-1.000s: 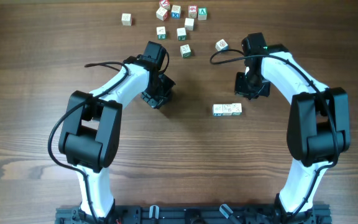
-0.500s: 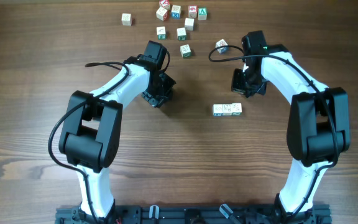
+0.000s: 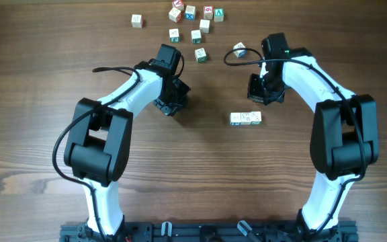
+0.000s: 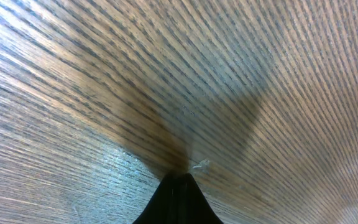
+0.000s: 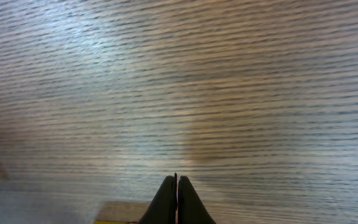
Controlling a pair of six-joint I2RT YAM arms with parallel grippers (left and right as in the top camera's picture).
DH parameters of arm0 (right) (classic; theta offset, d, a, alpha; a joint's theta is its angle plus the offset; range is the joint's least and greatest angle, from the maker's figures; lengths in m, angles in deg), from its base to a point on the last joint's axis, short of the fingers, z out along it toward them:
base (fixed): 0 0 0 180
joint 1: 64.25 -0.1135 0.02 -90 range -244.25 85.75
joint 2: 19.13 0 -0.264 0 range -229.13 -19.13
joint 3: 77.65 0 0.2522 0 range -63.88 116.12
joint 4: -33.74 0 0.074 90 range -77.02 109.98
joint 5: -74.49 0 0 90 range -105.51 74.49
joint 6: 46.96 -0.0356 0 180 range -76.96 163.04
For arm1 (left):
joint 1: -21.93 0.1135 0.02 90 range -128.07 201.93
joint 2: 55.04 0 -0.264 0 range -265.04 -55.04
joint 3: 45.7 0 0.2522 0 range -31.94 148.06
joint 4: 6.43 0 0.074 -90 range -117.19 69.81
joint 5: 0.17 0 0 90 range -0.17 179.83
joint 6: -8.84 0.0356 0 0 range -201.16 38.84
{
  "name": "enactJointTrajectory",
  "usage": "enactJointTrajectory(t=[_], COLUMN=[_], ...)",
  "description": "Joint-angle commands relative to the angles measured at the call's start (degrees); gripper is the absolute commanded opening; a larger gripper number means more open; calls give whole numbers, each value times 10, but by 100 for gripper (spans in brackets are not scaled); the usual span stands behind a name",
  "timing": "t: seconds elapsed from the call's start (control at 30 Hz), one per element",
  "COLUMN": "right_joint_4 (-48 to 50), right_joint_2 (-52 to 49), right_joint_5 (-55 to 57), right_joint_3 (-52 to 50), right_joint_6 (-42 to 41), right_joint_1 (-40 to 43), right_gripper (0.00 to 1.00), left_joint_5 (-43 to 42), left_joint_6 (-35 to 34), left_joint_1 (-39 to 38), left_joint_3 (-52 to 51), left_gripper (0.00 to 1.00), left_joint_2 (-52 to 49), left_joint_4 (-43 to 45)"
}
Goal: Form a horizontal line
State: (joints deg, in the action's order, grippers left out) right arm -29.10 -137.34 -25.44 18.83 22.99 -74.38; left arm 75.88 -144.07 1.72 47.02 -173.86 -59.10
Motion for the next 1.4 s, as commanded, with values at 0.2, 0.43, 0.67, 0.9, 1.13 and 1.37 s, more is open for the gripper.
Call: enactJointTrajectory(t=[0.2,0.43,0.67,0.9,1.13,1.37], right_joint_4=[-11,-20,-25,-30,-31,-31], right_joint_2=[-9,-9,-9,-8,-9,-8], right_joint_5=[-22,-22,-22,-22,-43,-43], right_joint_3=[9,9,9,9,9,9], right_joint_6=[5,5,5,5,6,6], right_joint_1=[-2,-2,-2,-2,-2,-2], right_gripper=[4,4,4,4,4,4], left_joint_5=[31,31,33,33,33,33], left_joint_6=[-6,-6,-6,-6,-6,-6], left_joint_1=[-3,-4,-6,-6,-6,-6], left_joint_3=[-19,-19,-19,-19,-19,-19], left_gripper=[4,4,4,4,4,4], left_joint_2=[-27,-27,-27,-27,-27,-27], left_joint_4=[6,6,8,8,8,8])
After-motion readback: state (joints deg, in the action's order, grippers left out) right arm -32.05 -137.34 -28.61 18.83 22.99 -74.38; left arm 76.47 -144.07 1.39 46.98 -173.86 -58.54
